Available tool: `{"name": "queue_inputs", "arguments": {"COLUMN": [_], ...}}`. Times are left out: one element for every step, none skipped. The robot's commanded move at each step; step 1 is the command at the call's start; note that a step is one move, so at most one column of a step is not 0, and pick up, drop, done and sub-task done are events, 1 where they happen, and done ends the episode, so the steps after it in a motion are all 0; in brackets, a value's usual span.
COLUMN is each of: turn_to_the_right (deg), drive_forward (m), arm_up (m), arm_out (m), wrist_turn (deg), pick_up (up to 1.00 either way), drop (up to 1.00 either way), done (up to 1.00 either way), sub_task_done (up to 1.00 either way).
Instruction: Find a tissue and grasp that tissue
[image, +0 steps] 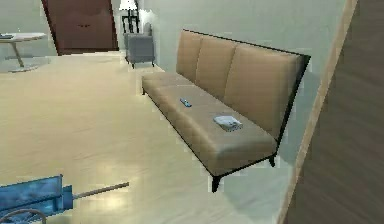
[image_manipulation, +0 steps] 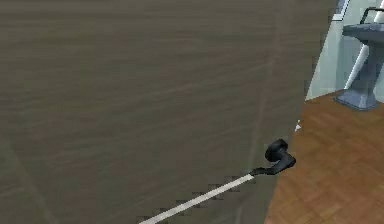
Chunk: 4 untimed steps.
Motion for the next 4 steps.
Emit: {"name": "queue_inputs", "arguments": {"turn_to_the_right": [-45.0,-6.0,0.0,-33.0], "drive_forward": [0.00,0.00,0.65,0.00], "arm_up": [0.00,0.00,0.00,0.00], "arm_out": [0.00,0.00,0.00,0.00], "wrist_turn": [0.0,0.0,0.0,0.0], "pick_up": [0.00,0.00,0.00,0.00], "drop": [0.00,0.00,0.00,0.00], "done": [0.00,0.00,0.00,0.00], "sub_task_done": [0.00,0.00,0.00,0.00]}}
